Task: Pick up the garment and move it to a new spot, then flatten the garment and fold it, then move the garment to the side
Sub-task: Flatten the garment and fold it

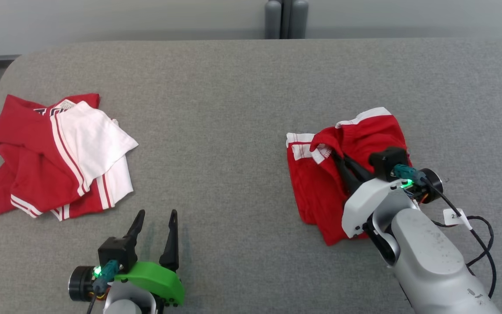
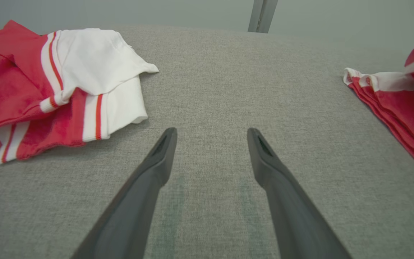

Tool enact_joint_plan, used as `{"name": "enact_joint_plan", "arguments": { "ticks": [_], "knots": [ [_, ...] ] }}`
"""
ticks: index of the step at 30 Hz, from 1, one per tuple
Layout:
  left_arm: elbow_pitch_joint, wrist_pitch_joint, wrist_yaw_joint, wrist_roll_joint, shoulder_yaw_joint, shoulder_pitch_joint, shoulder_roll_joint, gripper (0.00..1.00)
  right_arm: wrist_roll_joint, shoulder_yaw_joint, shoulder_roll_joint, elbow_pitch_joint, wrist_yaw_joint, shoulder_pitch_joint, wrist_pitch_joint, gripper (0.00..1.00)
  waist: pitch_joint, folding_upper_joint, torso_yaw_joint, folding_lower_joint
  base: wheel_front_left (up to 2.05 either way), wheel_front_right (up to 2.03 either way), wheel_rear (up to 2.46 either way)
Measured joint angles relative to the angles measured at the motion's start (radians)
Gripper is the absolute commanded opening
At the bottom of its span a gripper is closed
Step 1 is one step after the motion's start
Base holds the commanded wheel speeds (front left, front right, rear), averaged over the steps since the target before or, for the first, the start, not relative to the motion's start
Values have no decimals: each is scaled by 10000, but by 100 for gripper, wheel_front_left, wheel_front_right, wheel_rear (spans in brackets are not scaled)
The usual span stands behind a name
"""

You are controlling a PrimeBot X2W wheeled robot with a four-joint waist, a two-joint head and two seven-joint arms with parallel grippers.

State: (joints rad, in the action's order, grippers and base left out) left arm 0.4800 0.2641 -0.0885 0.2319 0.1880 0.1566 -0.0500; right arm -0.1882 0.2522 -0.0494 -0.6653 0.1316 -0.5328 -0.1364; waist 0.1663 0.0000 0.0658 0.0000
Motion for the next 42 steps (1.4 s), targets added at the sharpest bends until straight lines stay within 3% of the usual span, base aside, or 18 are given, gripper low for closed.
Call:
{"name": "enact_joint_plan", "arguments": {
  "ticks": [5,6,7,8,9,19,31,42],
  "knots": [
    [61,0,-82,-50,58,220,0,100,-752,894,8,-464,0,-266,-161,0,278,0,193,0,0,0,0],
    [81,0,-88,-56,50,248,0,100,-903,1070,6,-548,0,-308,-224,3,323,0,237,0,0,0,0],
    [100,-2,-96,-56,35,275,0,100,-1053,1243,6,-610,0,-330,-276,12,362,0,276,0,0,0,0],
    [107,0,-100,-58,15,295,0,100,-1175,1373,8,-650,0,-338,-330,47,388,0,300,0,0,0,0],
    [117,0,-128,-67,-15,308,0,100,-1333,1501,12,-723,0,-355,-410,98,409,0,322,0,0,0,0],
    [-163,0,-125,-276,-454,285,2,100,-1639,1480,10,-594,0,-511,-1200,100,119,0,-32,0,0,0,0],
    [-711,-2,-38,-729,-997,-168,2,100,38,-2305,0,2136,0,1697,-1254,100,-585,0,-693,0,0,0,0],
    [-1160,-2,186,-623,-1035,-1391,2,100,401,-3394,2,2132,0,3614,-1252,100,-1248,0,-1116,0,0,0,0]
  ]
}}
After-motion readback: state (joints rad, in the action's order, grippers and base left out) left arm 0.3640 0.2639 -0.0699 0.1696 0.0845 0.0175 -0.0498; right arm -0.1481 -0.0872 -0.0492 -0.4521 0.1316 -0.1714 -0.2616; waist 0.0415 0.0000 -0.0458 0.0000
